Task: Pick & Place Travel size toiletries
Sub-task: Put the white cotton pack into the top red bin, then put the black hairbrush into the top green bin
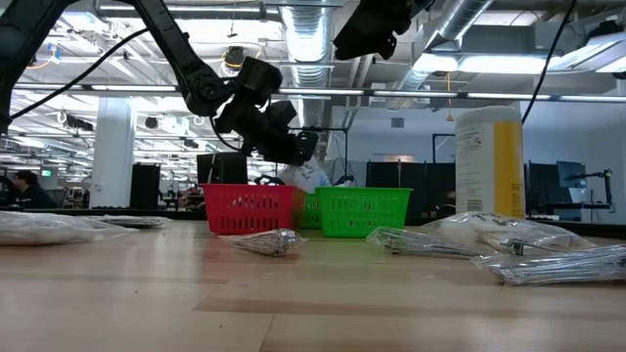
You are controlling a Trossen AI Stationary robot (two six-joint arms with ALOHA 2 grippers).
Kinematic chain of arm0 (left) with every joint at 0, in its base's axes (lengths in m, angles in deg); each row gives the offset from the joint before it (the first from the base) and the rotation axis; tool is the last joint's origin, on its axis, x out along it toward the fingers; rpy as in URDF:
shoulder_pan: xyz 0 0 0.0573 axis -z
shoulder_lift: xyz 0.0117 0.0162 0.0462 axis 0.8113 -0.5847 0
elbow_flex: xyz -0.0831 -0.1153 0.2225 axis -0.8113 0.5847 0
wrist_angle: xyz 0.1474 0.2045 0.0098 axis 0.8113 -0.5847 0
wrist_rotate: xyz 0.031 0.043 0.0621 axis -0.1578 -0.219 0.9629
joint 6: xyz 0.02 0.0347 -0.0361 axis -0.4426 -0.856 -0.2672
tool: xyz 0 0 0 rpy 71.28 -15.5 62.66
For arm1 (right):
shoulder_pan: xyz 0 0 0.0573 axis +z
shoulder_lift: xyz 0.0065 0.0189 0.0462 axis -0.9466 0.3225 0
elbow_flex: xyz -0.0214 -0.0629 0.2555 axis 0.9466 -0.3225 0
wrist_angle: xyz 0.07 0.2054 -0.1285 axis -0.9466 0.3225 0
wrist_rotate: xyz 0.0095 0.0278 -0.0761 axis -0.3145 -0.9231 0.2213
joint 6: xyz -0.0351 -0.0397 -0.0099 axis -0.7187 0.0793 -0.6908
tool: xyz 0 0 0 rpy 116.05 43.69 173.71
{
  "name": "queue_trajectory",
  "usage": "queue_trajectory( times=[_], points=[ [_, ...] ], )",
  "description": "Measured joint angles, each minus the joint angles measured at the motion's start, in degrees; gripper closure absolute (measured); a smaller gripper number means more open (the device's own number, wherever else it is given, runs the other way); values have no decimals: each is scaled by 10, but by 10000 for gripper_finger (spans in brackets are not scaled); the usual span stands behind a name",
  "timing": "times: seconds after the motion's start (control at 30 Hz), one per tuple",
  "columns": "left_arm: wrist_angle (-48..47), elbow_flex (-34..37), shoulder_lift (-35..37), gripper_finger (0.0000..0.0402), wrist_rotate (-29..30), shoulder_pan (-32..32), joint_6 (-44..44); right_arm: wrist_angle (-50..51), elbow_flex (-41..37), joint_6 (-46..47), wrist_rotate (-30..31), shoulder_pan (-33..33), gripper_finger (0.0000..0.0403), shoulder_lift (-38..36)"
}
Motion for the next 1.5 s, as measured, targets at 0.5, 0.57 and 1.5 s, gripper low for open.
queue_trajectory(
  times=[0.5,0.57,1.5],
  points=[
    [-1,0,0,304,-9,-3,14,4,0,-13,0,0,274,0],
    [-2,0,0,304,-9,-3,-11,13,0,-13,0,0,274,0],
    [-200,163,300,303,4,181,17,173,-128,280,115,138,274,-6]
  ],
)
